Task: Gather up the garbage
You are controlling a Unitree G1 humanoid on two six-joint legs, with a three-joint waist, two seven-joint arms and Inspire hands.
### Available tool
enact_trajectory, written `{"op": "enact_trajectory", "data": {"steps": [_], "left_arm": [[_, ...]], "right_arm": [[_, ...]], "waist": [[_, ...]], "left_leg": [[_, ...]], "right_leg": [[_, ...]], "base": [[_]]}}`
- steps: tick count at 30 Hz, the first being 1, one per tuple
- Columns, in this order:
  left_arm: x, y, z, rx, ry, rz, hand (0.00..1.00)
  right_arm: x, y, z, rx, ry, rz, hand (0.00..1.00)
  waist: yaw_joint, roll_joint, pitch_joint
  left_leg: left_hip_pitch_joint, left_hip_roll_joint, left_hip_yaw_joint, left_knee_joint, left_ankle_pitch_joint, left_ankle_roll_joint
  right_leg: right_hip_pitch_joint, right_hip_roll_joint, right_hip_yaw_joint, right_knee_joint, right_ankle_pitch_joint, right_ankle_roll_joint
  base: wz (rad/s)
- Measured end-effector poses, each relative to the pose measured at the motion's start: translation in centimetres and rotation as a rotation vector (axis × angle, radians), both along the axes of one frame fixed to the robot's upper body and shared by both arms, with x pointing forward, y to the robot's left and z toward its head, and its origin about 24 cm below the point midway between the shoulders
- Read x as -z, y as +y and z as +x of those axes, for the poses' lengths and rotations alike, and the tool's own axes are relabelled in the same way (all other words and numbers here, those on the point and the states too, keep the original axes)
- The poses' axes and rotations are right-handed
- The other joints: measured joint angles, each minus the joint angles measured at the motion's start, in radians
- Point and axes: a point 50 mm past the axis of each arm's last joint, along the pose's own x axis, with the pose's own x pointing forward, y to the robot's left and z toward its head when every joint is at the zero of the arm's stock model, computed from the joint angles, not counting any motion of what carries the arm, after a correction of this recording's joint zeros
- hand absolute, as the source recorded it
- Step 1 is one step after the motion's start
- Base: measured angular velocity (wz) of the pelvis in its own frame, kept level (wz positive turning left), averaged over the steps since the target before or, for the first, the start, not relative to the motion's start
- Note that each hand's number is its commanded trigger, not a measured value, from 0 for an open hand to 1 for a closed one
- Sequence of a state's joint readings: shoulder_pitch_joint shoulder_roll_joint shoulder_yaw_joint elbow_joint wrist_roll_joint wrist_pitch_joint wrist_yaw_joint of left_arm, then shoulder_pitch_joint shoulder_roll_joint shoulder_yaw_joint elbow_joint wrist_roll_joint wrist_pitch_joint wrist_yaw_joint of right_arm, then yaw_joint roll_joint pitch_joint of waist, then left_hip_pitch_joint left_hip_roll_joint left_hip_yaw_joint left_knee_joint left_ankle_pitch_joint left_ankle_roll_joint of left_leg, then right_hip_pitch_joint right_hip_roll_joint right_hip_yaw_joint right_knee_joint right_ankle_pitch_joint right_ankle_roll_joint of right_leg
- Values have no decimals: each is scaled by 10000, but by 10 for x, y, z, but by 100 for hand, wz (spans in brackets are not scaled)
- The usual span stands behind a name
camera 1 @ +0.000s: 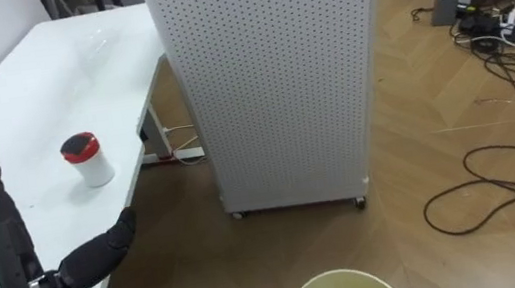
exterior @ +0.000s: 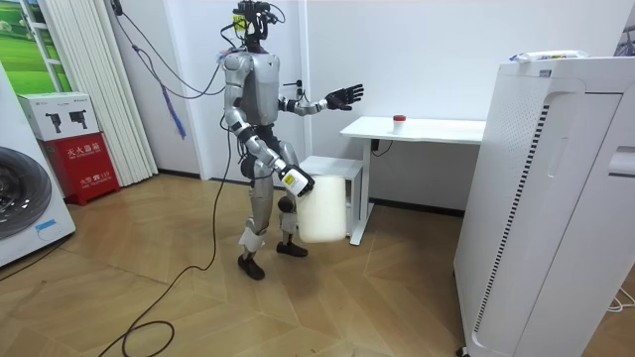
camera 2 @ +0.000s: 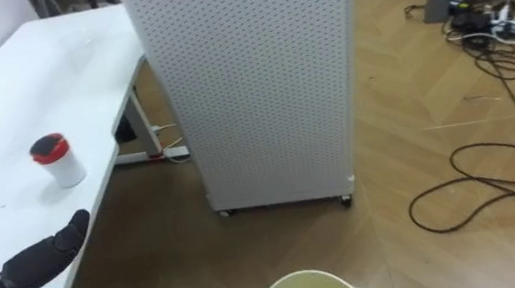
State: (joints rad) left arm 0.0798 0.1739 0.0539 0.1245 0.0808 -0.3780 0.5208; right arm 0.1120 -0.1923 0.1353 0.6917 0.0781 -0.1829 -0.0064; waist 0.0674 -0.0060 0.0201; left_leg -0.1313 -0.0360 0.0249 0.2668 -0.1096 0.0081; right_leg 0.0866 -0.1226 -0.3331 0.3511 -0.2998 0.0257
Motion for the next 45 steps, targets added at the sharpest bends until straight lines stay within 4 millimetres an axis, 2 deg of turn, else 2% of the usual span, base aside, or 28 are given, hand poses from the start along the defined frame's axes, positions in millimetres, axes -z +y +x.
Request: {"op": "enact_trajectory", "data": {"steps": [1, 5, 13, 19, 23, 27, 33, 39, 45], "left_arm": [[0, 1, 0, -42, -16, 2, 0], [2, -2, -1, -40, 33, -139, 0], [5, -3, -3, -98, 145, -310, 0], [8, -3, -5, -122, 258, -345, 0], [14, -2, -10, -125, 550, -428, 0], [19, -4, -10, 31, 793, -572, 0], [36, -9, -2, 192, 1617, -1514, 0], [34, -11, 16, 411, 1595, -2042, 0], [28, -11, 38, 295, 1282, -3135, 0]], "right_arm": [[0, 1, 0, -155, 14, -30, 100], [0, 1, 1, -185, 40, -8, 100], [5, -1, -7, -157, 525, -1, 100], [2, 0, -4, -185, 399, -8, 100], [2, 0, -4, -189, 388, -5, 100], [2, 1, -4, -194, 387, -51, 100], [5, 7, -5, -509, 587, 35, 100], [6, 12, -7, -997, 727, 80, 100], [5, 10, -6, -959, 710, 48, 100]], "waist": [[71, -62, -22], [204, -116, -18], [216, -234, -90], [235, -265, -120], [233, -304, -168], [177, -324, -166], [-62, -395, -116], [-322, -382, -100], [-328, -365, -99]], "left_leg": [[-122, -122, 0, 8, -18, 27], [-388, -276, 0, 12, 27, 98], [-487, -320, -28, 58, 72, 164], [-505, -316, -9, 90, 96, 185], [-480, -318, -40, 89, 115, 198], [-490, -331, -81, 84, 149, 201], [-510, -308, -94, 158, 169, 198], [-704, -279, -97, 223, 189, 218], [-852, -253, -80, 251, 196, 222]], "right_leg": [[83, 31, 108, -387, 12, 19], [213, 37, 63, -1161, 61, 102], [227, 36, -25, -1304, 116, 184], [227, 37, -36, -1296, 122, 190], [259, 37, -44, -1307, 135, 201], [270, 45, -92, -1307, 140, 197], [325, 97, -29, -1329, 164, 177], [163, 134, -2, -1329, 221, 164], [-13, 147, 98, -1313, 236, 156]], "base": [[0], [-1], [1], [0], [0], [2], [3], [-1], [-1]]}}
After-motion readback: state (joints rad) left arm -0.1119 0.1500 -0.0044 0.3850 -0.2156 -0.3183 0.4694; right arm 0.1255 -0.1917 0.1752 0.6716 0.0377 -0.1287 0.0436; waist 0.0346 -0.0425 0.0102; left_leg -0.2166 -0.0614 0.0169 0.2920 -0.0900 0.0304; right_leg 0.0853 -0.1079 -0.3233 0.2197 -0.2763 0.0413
